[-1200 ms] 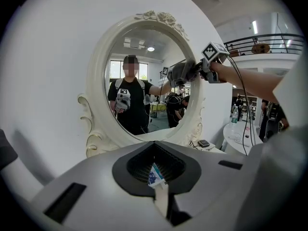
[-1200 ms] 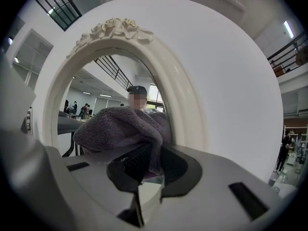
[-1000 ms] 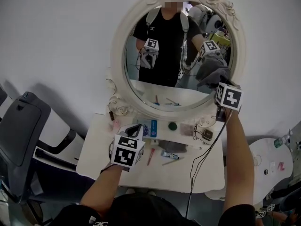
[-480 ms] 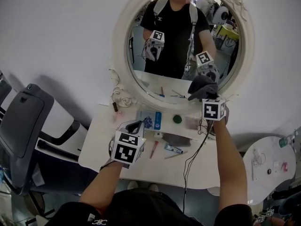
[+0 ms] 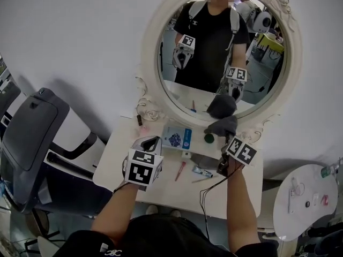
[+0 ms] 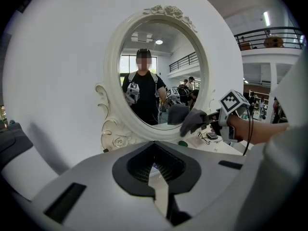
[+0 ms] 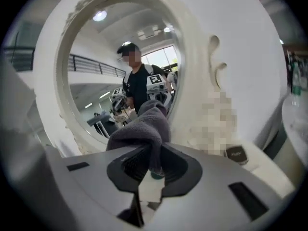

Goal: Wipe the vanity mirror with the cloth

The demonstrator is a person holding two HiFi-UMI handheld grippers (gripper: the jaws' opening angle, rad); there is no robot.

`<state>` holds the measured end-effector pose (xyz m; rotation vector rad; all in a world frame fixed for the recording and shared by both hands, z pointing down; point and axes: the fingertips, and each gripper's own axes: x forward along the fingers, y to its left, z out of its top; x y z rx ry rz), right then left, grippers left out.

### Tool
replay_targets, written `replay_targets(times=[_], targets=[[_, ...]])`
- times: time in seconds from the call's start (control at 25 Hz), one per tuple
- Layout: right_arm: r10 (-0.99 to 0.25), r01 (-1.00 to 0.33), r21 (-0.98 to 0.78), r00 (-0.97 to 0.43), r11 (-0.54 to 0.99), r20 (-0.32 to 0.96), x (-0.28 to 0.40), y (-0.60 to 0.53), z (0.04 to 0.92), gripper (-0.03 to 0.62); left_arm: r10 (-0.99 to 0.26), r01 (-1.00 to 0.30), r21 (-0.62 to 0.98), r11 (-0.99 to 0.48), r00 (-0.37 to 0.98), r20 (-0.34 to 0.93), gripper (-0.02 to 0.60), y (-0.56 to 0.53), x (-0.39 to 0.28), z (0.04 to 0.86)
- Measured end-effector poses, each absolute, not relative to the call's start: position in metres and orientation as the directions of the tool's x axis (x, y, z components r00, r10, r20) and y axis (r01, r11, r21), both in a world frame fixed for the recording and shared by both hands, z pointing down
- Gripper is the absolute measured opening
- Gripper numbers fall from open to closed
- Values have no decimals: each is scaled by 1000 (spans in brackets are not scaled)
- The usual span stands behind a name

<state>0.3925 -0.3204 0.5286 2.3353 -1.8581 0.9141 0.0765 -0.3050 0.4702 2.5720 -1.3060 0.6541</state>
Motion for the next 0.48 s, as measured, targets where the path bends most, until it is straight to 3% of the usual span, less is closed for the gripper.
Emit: replay_targets(times=[0.28,0.48], targets=[[-957,-708,-678,-13,-195,289,376,-324,529,55,-726,-808,-35,-589,509,463,5,-302,74,472],[-972,-605,-778,-27,-169,232,373,-353,526,55,-734,-810,-47,-585,504,456,6,-301,75,471]])
